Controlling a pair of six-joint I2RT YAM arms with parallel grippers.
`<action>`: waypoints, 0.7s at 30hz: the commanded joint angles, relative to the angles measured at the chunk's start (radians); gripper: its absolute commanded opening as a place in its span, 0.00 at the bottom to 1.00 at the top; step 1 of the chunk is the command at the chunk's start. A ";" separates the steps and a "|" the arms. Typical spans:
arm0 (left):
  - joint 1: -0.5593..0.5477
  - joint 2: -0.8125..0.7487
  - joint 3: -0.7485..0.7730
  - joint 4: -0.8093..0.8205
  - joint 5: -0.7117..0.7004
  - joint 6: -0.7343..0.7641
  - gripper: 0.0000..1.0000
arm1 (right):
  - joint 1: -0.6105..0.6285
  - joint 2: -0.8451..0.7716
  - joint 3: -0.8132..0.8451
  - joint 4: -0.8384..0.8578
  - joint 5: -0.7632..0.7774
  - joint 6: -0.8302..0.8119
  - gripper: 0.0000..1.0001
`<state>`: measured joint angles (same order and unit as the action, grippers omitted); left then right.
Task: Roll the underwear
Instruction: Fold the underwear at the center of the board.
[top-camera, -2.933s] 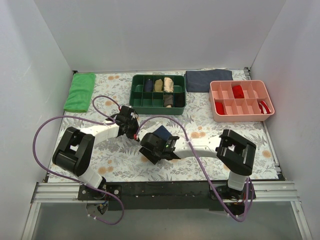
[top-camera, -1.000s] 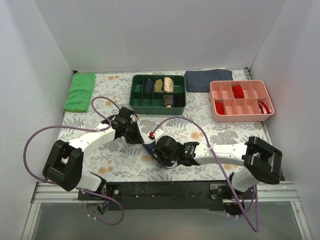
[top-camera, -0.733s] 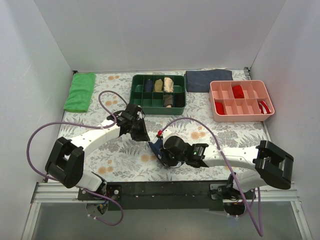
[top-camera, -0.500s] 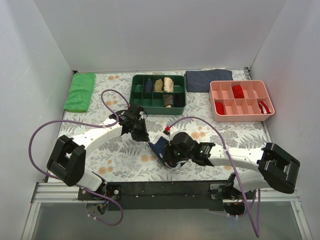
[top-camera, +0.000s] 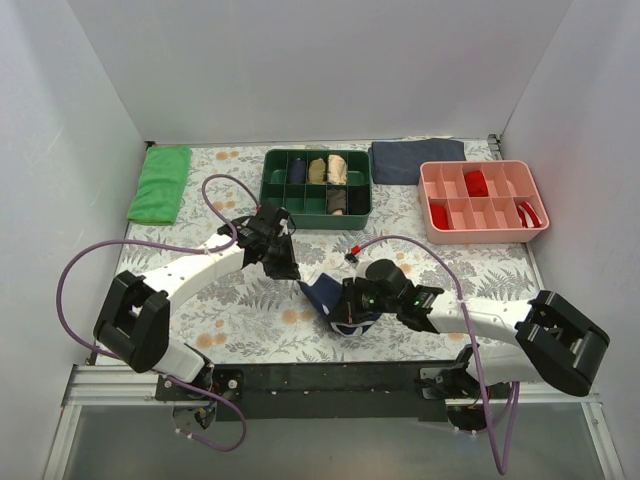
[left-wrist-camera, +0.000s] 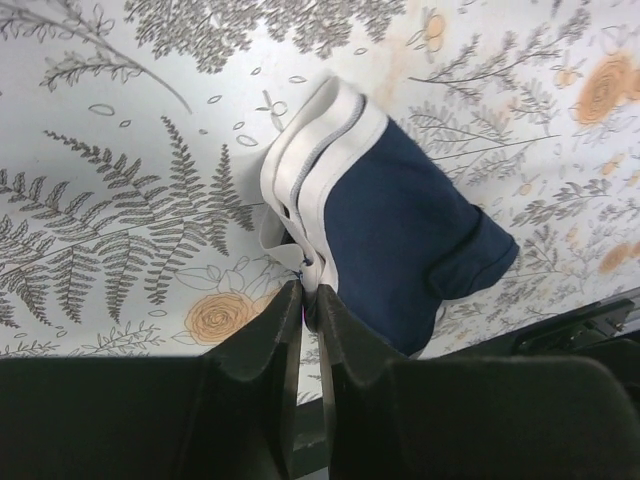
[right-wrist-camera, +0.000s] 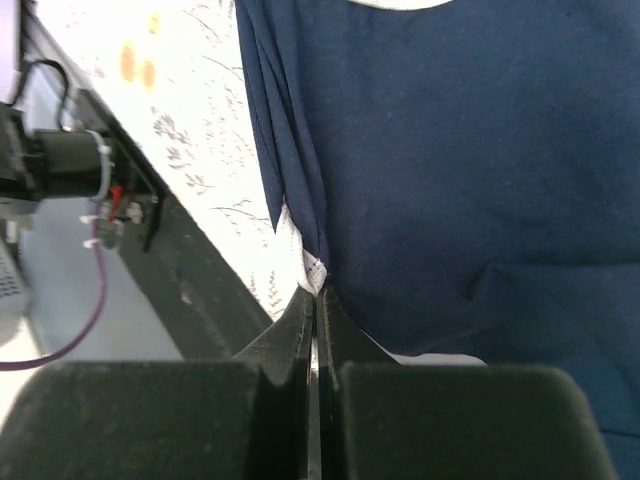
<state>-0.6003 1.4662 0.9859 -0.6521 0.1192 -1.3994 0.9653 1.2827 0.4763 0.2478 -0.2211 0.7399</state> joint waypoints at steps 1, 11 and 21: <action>0.002 -0.007 0.086 0.008 -0.012 0.034 0.11 | -0.023 -0.039 -0.044 0.074 -0.108 0.068 0.02; 0.002 -0.001 0.073 0.008 -0.013 0.037 0.11 | -0.027 0.084 -0.024 0.116 -0.219 0.095 0.01; 0.002 -0.021 0.010 0.042 -0.042 0.027 0.10 | -0.016 0.086 0.145 -0.192 -0.060 -0.095 0.14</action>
<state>-0.6052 1.4773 1.0142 -0.6533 0.1299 -1.3762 0.9363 1.3621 0.5224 0.2241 -0.3187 0.7567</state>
